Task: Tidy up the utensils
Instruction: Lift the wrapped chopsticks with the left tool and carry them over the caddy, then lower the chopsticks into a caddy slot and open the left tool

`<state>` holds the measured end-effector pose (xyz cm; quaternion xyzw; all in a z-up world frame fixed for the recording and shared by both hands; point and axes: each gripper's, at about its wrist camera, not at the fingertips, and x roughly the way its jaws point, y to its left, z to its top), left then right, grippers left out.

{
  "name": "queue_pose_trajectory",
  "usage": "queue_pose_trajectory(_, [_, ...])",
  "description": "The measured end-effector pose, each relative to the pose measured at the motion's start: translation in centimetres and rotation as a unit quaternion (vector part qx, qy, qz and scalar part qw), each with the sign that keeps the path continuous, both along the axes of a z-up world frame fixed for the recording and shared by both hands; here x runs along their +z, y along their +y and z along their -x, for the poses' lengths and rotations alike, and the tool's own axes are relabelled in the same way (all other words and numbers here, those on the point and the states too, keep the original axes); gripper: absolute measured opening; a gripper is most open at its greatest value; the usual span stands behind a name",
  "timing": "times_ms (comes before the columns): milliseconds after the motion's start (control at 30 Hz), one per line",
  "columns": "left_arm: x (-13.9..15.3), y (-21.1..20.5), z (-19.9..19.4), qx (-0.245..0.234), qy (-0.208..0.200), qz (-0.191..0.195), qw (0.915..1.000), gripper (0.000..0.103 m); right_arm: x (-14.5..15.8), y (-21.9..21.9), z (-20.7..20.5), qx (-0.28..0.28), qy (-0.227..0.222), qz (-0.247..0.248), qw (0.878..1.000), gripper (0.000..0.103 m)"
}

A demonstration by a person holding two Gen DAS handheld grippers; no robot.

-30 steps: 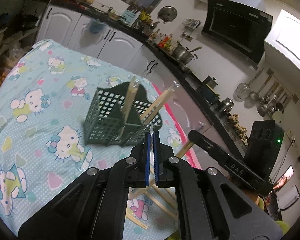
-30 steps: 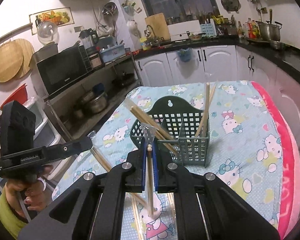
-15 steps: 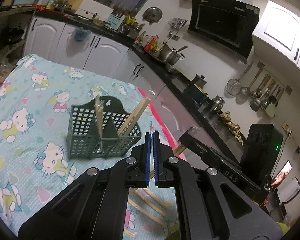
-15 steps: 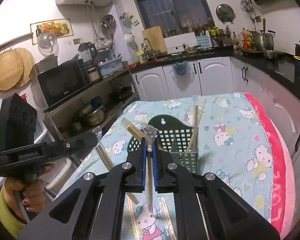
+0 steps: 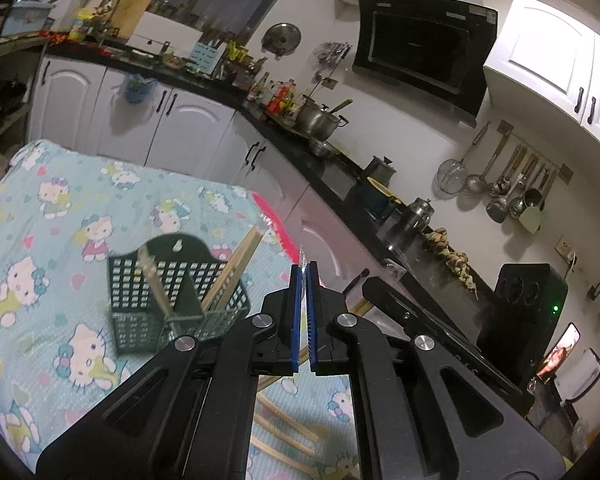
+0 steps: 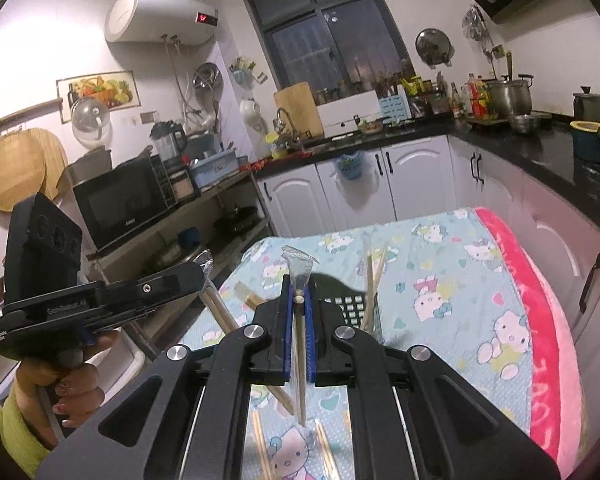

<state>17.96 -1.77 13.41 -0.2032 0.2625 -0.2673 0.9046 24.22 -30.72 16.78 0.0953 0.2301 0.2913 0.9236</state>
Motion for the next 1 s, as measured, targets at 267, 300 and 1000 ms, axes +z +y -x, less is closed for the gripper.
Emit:
queue_pose_trajectory(267, [3.1,-1.0,-1.2,-0.003,-0.031,-0.008,0.9995,0.001,3.0,0.1,-0.6,-0.01,-0.035,-0.006,0.999,0.006])
queue_pose_trajectory(300, [3.6,-1.1,-1.4,-0.002,-0.036,-0.009,0.9993,0.001,3.5,0.3,-0.7,-0.012,-0.041,-0.004,0.999,0.006])
queue_pose_trajectory(1000, [8.3,0.5,-6.4,0.05,-0.079,-0.026,0.9953,0.001,8.7,2.4,-4.9,-0.051,-0.106,0.016,0.993,0.006])
